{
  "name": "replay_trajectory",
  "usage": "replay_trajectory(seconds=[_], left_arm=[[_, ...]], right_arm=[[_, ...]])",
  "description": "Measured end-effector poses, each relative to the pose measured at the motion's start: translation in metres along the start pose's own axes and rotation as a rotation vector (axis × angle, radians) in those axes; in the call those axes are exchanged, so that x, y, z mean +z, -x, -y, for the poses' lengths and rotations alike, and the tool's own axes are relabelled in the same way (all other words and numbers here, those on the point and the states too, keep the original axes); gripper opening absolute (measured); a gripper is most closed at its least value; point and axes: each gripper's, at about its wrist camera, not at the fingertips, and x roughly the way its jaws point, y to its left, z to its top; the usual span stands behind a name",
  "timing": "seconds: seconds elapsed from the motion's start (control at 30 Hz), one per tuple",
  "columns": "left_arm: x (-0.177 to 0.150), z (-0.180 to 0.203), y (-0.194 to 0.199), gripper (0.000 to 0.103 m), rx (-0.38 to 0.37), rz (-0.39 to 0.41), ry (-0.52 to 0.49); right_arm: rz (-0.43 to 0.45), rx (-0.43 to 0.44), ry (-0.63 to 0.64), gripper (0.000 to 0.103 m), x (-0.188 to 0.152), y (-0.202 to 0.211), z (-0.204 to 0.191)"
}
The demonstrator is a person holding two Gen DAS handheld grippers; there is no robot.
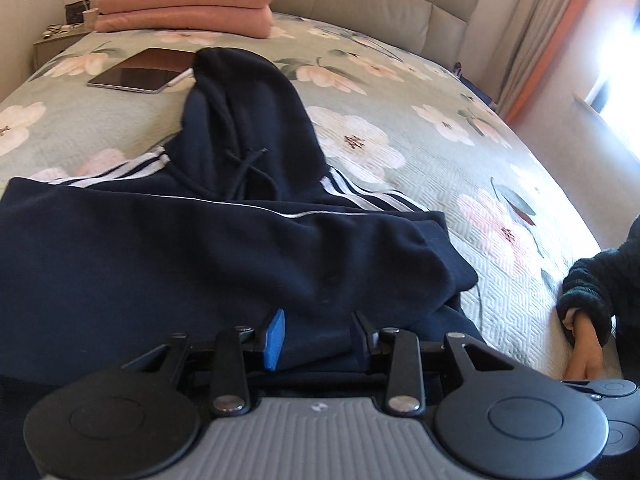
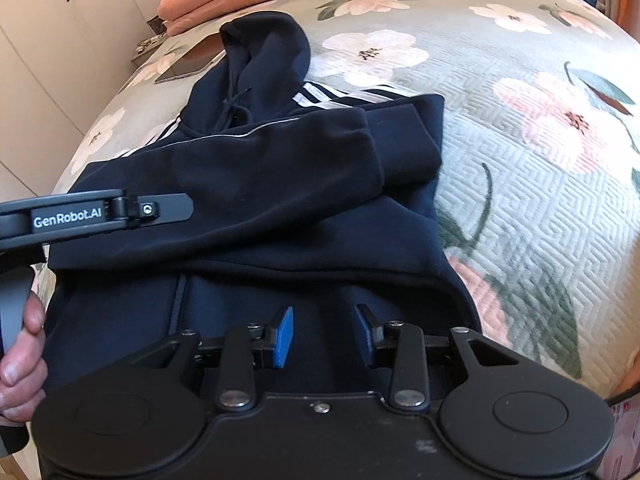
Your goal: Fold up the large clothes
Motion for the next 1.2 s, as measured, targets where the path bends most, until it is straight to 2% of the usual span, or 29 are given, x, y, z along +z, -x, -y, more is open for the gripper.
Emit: replay_trajectory(seconds=[0.3,0.57,0.63,0.7,0.93,1.03,1.07,1.1,1.13,1.17,1.2], left_arm=[[0.003,-0.029,0.011,0.043,0.024,0.023,0.063],[0.003,-0.05,0.016,0.046,0.059,0.022,0.062],[0.003,-0.058,0.016,0.047,0.067,0.025,0.077],[0.003,-0.066,0.017,0.047,0.068,0.031,0.102],[0.0,-0.083,0.016,0.047,0.076,0.031,0.134],[-0.001,-0.09,0.016,0.048,0.085,0.03,0.137],[-0.001,-0.092,0.016,0.048,0.089,0.029,0.14],[0.0,-0.095,0.015,0.048,0.093,0.029,0.146],[0.0,-0.098,0.015,0.048,0.098,0.03,0.15],[0.001,-0.101,0.015,0.048,0.101,0.033,0.155],[0.003,-0.103,0.014,0.048,0.104,0.037,0.16]], right_arm=[[0.009,-0.046,0.036,0.043,0.013,-0.005,-0.007],[0.053,-0.119,0.058,0.045,0.023,-0.006,-0.001],[0.088,-0.16,0.039,0.053,0.029,-0.002,0.009],[0.121,-0.184,0.0,0.068,0.037,0.0,0.021],[0.169,-0.184,-0.085,0.076,0.085,-0.028,0.045],[0.11,-0.11,-0.184,0.076,0.104,-0.052,0.064],[0.053,-0.083,-0.192,0.075,0.108,-0.063,0.066],[0.018,-0.077,-0.193,0.051,0.11,-0.07,0.067],[0.028,-0.072,-0.171,0.04,0.11,-0.069,0.063],[0.061,-0.071,-0.123,0.012,0.108,-0.063,0.053],[0.101,-0.103,-0.071,0.005,0.108,-0.053,0.043]])
